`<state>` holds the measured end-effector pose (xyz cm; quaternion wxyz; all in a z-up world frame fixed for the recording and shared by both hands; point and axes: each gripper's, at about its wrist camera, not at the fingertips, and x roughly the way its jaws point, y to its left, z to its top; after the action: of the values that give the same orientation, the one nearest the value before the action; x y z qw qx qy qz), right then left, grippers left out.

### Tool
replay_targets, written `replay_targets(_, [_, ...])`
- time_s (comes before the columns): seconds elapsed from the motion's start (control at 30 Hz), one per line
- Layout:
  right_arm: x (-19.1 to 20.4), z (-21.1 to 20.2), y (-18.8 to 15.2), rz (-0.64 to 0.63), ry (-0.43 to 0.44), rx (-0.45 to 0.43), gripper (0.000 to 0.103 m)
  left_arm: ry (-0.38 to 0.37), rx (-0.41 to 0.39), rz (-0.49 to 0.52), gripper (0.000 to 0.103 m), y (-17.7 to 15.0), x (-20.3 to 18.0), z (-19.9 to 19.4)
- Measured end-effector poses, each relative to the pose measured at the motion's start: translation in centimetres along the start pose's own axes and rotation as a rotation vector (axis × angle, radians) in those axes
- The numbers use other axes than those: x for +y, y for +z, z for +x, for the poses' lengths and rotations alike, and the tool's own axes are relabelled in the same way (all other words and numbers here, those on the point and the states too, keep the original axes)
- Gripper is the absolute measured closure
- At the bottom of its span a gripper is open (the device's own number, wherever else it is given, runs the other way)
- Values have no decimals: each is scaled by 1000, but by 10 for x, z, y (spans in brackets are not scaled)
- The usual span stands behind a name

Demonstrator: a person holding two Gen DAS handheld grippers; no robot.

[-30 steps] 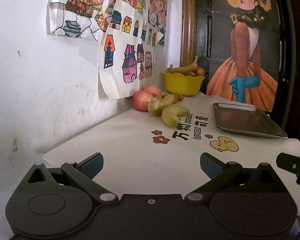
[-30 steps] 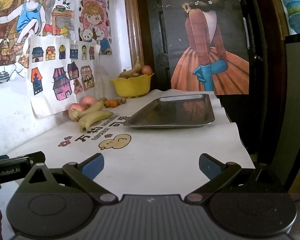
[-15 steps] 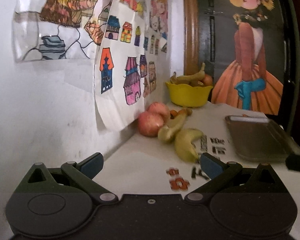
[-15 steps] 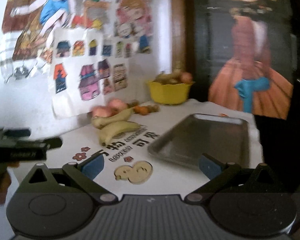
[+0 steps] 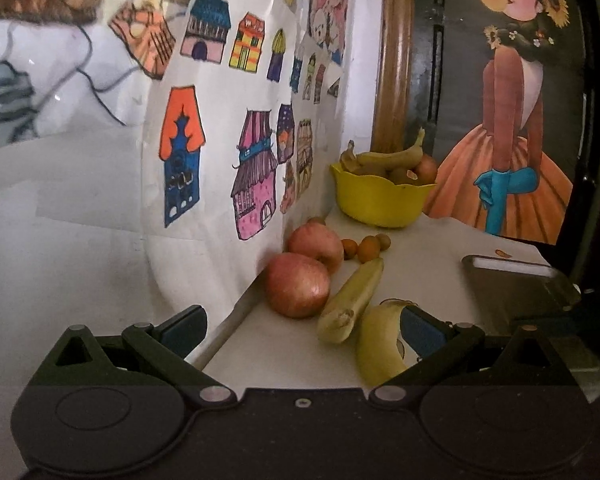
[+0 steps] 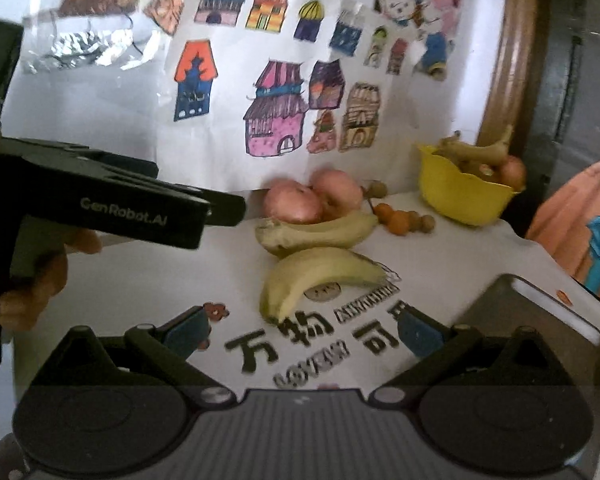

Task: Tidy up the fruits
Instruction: 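Move the right tool to the curved banana and close its fingers on it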

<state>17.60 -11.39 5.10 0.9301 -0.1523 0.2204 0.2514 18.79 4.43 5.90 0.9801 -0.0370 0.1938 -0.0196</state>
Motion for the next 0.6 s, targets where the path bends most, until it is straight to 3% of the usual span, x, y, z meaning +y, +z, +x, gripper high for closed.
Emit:
replay_targets(0.3, [-12, 56, 13, 75, 20, 66, 7, 13, 76, -52, 1, 12, -2, 40])
replay_targets(0.6, [-18, 75, 12, 143, 62, 74, 16, 3, 129, -99, 2, 15, 0, 63])
